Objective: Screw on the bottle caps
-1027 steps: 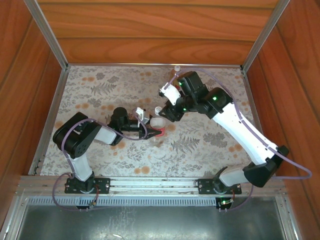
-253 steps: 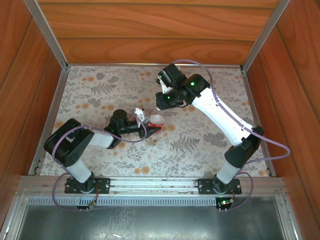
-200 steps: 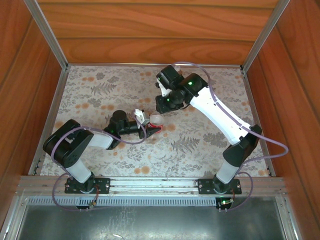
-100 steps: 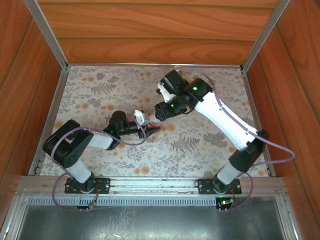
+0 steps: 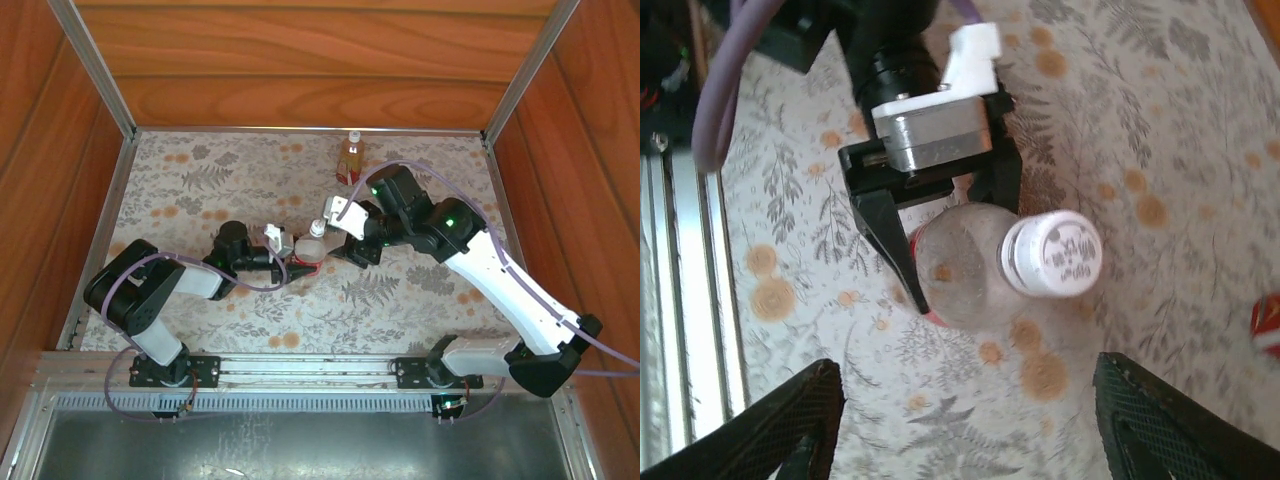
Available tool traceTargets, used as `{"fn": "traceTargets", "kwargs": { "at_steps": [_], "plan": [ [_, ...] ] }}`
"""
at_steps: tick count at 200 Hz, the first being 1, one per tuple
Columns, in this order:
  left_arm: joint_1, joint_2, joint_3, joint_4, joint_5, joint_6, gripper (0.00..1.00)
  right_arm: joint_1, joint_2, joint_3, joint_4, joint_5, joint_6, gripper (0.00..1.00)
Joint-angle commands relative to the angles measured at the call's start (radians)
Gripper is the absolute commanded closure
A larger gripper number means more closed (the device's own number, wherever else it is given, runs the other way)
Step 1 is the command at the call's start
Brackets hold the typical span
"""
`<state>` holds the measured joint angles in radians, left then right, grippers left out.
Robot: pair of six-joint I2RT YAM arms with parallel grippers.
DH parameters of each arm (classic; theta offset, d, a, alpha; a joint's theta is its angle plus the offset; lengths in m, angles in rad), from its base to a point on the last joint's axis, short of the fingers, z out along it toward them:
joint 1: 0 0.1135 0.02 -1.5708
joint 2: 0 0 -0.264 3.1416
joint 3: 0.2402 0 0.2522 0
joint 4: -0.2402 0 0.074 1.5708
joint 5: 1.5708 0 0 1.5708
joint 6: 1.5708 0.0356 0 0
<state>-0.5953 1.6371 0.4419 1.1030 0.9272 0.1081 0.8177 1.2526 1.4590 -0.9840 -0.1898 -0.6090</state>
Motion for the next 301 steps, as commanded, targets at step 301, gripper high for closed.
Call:
{"fn": "traceTargets", "kwargs": {
  "at_steps": [301],
  "plan": [
    [0.053,-0.079,-0.054,-0.157,0.139,0.113,0.39,-0.074,0.505,0.508,-0.435,-0.261,-0.376,0.61]
  ]
}}
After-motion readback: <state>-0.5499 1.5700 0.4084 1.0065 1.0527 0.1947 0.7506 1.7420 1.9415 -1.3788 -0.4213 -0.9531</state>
